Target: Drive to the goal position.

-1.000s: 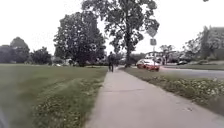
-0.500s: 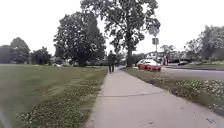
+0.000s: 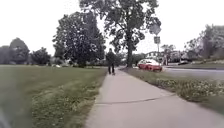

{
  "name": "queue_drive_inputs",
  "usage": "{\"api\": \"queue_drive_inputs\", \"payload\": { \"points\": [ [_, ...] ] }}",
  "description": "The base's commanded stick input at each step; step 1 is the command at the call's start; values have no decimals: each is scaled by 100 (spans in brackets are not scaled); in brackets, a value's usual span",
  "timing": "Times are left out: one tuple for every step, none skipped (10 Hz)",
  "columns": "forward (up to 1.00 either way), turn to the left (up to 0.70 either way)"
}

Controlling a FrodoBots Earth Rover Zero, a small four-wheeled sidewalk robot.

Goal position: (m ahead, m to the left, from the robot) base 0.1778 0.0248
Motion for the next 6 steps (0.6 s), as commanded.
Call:
{"api": "queue_drive_inputs", "payload": {
  "points": [
    [70, -35],
    [70, -35],
    [70, -17],
    [70, 0],
    [70, 0],
    [70, 0]
  ]
}}
